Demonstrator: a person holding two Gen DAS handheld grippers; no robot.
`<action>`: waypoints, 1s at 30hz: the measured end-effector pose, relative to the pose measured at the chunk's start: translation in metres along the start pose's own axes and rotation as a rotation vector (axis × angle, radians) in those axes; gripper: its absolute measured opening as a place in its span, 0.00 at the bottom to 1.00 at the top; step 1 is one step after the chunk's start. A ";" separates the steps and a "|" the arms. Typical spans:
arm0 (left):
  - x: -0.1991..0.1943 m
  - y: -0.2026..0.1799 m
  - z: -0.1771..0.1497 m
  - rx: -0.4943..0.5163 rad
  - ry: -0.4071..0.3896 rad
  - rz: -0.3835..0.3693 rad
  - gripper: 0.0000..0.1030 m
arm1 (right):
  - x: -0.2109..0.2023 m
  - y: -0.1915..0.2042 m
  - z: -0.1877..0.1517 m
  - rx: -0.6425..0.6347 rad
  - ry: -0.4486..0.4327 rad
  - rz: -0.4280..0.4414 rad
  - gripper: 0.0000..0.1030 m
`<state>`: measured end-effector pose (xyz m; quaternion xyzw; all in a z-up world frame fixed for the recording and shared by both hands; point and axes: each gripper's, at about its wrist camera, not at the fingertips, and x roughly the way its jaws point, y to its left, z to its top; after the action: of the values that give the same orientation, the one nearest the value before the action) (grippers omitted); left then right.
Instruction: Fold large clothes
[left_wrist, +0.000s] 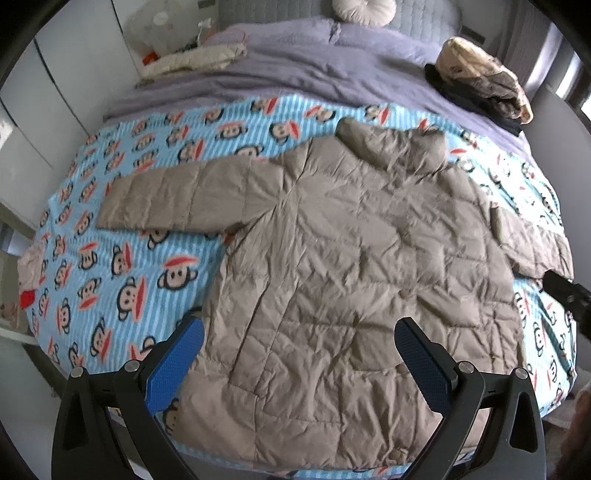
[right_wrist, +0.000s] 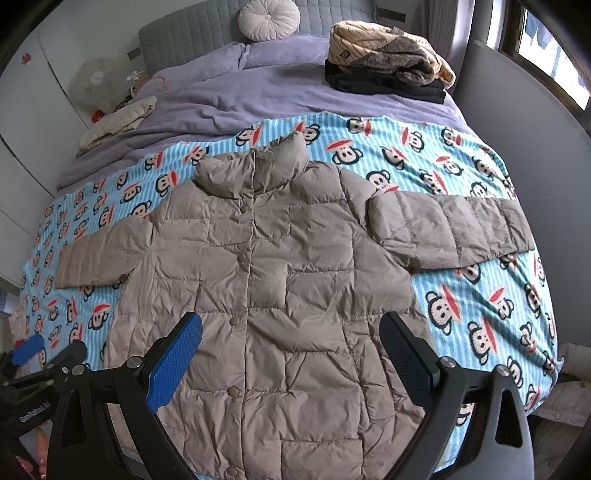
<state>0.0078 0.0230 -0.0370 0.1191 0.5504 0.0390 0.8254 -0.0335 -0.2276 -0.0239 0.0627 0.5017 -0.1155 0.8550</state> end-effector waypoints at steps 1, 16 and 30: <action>0.003 0.006 -0.001 0.015 0.032 0.033 1.00 | 0.002 -0.001 0.002 0.004 0.003 0.006 0.95; 0.172 0.162 0.013 -0.463 0.073 -0.259 1.00 | 0.099 0.105 -0.004 -0.092 0.251 0.163 1.00; 0.323 0.277 0.053 -0.840 -0.002 -0.522 1.00 | 0.177 0.169 -0.007 -0.125 0.308 0.200 1.00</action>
<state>0.2008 0.3460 -0.2415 -0.3656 0.4978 0.0491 0.7849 0.0880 -0.0868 -0.1832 0.0760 0.6240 0.0124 0.7776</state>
